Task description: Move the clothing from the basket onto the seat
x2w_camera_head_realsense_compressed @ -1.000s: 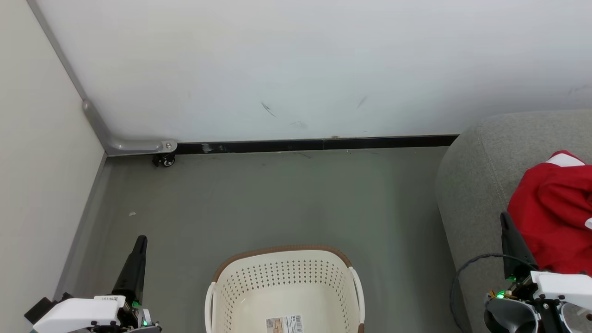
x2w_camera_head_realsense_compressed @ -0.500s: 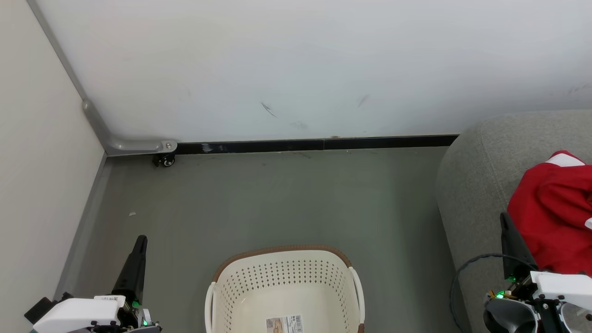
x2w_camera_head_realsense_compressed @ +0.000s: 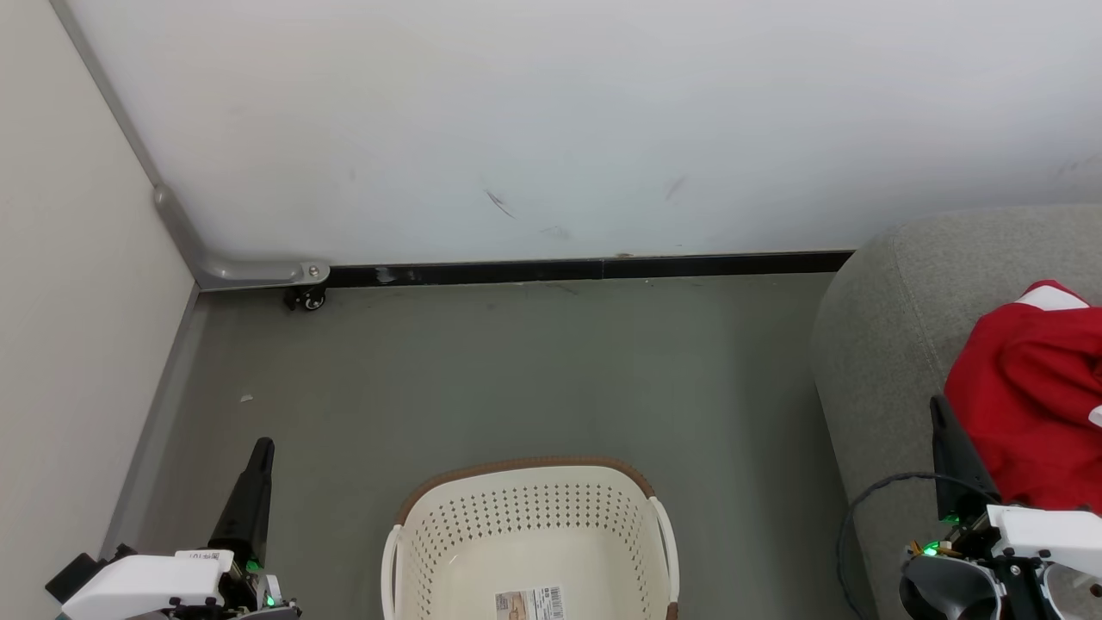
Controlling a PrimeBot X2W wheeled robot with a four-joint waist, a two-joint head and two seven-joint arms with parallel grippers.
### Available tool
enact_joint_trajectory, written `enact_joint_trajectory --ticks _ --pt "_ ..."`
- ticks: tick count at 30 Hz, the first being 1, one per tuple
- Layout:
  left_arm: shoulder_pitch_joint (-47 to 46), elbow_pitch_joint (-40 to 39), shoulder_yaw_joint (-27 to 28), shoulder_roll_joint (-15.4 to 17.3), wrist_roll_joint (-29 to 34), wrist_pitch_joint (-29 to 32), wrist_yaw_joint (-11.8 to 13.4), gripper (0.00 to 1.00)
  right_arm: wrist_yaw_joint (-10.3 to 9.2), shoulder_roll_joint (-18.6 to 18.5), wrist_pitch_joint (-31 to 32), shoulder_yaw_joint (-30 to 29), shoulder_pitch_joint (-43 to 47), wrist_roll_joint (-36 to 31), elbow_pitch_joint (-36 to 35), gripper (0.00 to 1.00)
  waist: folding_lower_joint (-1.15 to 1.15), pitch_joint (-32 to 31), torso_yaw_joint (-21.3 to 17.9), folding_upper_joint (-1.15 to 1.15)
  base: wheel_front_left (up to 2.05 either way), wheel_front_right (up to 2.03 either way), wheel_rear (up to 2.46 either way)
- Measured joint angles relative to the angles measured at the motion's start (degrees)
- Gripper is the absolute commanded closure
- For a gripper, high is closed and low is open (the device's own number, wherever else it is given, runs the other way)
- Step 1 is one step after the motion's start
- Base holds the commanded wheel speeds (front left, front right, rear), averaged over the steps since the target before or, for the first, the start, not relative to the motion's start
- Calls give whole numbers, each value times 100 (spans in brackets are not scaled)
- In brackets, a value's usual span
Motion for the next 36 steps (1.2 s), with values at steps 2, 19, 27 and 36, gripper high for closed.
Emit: enact_joint_trajectory --ticks 2,19,27,36 --pt "0 0 0 0 0 0 0 100 0 1 0 -1 0 0 0 100 0 0 0 0 0 0 0" --pt "0 -2 -3 0 -7 0 0 100 0 3 15 -9 -1 0 0 100 0 0 0 0 0 0 0" --pt "0 -3 -3 0 -8 0 0 100 0 4 15 -13 -1 0 1 100 0 0 0 0 0 0 0" --pt "0 -4 -4 0 -8 0 0 100 0 7 15 -16 -1 0 1 100 0 0 0 0 0 0 0"
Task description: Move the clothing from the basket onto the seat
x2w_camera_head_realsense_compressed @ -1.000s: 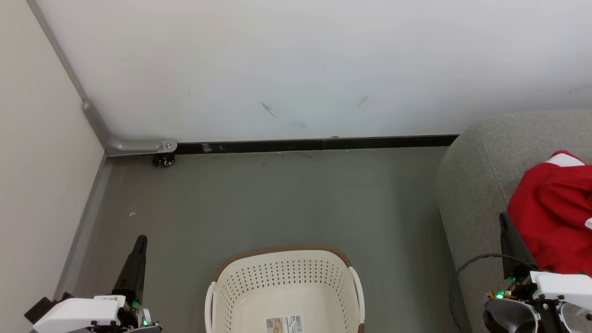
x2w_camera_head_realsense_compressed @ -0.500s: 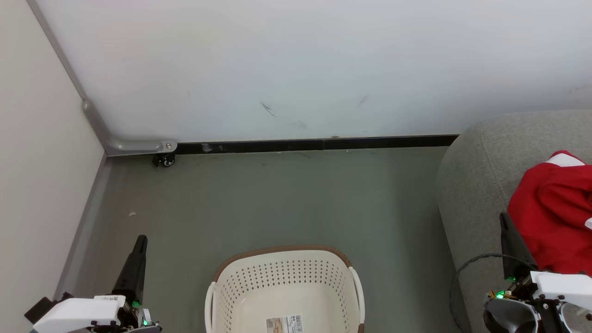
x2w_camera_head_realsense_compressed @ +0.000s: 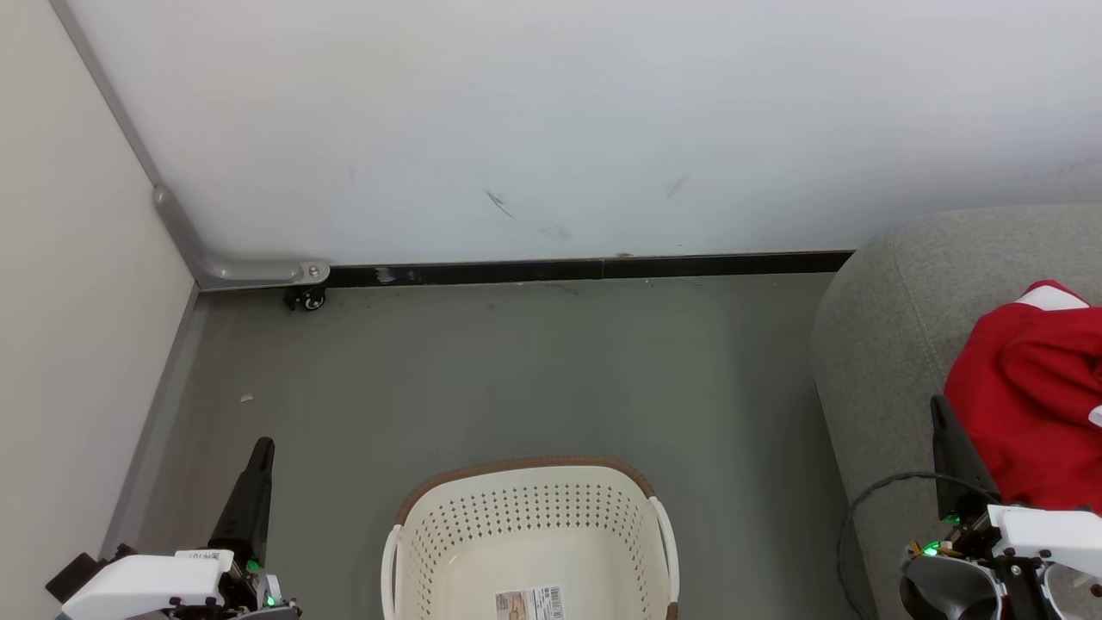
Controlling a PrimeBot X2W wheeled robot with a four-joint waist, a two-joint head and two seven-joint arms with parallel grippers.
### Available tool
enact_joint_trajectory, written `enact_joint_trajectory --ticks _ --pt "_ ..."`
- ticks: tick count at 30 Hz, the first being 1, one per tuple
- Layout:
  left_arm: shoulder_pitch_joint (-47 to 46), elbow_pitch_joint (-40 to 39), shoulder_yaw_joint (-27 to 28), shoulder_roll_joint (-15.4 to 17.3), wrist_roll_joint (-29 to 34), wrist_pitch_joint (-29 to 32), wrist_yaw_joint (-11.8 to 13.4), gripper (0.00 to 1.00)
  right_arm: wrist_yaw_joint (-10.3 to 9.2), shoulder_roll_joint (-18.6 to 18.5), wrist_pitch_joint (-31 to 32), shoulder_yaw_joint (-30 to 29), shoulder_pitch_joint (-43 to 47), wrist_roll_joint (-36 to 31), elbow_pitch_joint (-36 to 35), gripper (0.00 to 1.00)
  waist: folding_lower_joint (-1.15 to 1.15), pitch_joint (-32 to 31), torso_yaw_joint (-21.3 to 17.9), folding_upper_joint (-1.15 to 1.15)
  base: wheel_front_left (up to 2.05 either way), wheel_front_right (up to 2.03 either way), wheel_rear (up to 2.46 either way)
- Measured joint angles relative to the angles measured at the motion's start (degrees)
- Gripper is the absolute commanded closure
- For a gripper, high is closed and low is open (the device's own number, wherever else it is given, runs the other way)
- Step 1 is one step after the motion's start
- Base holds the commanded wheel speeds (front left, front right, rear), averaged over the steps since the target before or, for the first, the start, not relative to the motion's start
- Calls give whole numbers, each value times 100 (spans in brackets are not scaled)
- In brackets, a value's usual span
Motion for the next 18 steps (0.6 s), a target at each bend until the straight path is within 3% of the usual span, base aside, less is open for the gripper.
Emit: enact_joint_trajectory --ticks 18 --pt "0 -2 -1 0 0 -1 0 100 0 7 3 -9 0 -1 1 100 0 0 0 0 0 0 0"
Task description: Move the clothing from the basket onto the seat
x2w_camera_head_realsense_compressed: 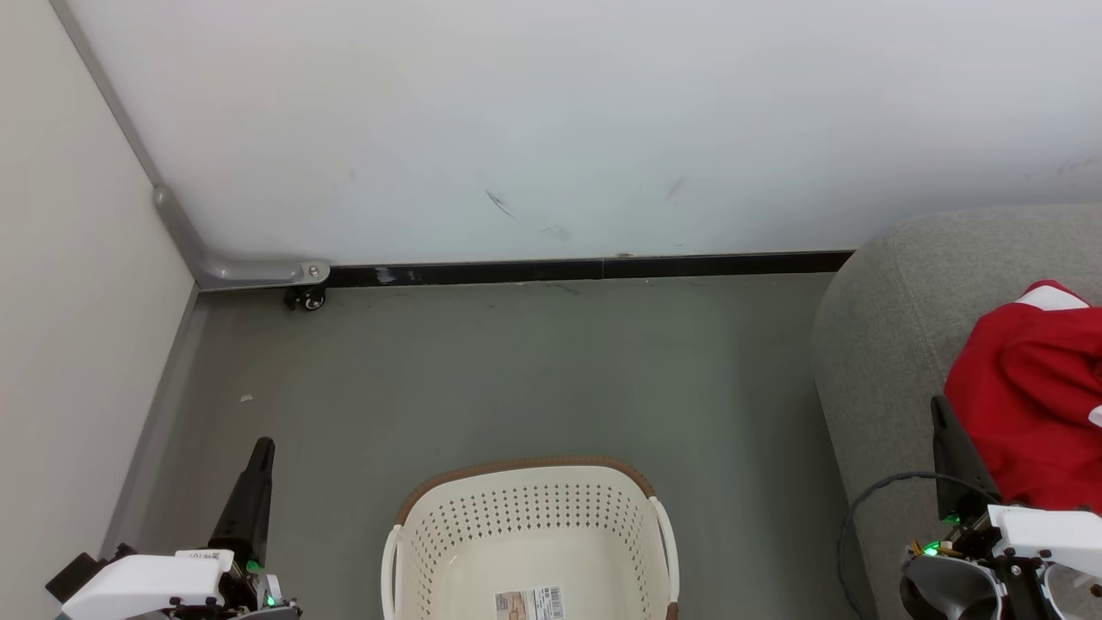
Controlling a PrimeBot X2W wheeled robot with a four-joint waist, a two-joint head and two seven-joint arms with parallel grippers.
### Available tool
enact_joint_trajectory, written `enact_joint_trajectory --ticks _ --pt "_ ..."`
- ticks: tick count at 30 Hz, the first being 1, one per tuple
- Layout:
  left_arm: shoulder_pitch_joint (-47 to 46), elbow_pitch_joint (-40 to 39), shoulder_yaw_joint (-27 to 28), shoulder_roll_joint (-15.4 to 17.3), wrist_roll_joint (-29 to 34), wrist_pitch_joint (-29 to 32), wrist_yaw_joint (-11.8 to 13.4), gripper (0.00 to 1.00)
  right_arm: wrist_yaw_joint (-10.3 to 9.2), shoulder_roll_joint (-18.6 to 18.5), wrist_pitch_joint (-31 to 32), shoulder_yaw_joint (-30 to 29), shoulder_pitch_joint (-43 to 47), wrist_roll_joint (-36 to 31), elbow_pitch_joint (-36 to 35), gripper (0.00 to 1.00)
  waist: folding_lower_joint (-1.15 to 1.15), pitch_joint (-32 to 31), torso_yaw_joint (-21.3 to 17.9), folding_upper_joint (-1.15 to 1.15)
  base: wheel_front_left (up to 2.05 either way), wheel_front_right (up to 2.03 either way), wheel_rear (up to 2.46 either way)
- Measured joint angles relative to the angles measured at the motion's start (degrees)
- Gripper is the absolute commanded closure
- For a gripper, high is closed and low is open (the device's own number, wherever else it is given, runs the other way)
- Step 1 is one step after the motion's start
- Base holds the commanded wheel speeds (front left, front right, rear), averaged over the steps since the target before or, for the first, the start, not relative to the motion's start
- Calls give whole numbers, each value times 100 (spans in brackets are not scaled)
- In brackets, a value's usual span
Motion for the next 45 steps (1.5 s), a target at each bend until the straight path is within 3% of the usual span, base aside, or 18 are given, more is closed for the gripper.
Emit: enact_joint_trajectory --ticks 45 --pt "0 -3 -3 0 -1 0 0 100 0 14 21 -35 -1 -1 1 100 -1 0 0 0 0 0 0"
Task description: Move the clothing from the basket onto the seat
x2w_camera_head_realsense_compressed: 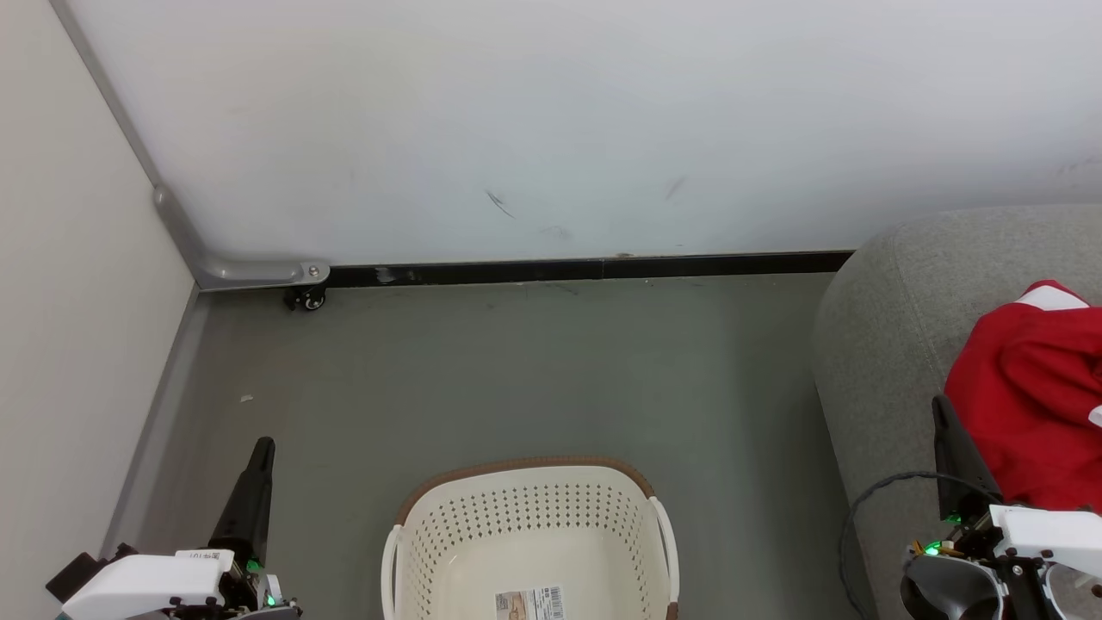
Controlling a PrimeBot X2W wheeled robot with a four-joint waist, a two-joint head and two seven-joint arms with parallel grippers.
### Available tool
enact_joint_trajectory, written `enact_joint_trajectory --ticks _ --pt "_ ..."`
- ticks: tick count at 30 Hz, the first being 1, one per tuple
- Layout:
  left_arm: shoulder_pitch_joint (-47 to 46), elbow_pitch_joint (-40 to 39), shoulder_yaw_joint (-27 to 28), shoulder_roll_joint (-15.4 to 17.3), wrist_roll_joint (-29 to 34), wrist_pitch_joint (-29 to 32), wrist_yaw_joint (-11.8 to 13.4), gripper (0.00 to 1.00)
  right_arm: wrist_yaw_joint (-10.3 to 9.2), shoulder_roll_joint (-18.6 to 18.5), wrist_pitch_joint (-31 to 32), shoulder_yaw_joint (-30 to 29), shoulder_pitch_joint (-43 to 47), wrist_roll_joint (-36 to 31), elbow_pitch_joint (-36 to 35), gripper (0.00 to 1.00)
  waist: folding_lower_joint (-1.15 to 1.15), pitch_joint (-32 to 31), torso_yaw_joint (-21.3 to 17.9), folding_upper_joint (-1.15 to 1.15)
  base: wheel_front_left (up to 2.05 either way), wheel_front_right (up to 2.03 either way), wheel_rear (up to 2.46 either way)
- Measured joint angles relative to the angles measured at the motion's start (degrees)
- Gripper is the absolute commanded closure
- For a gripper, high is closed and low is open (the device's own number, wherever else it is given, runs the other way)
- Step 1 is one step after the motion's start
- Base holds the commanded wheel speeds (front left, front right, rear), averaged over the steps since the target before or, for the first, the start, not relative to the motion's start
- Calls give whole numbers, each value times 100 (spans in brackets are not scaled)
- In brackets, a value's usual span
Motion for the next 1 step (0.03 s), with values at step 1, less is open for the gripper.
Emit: enact_joint_trajectory --ticks 1 --pt "0 0 0 0 0 0 0 100 0 0 0 -1 0 0 0 100 0 0 0 0 0 0 0"
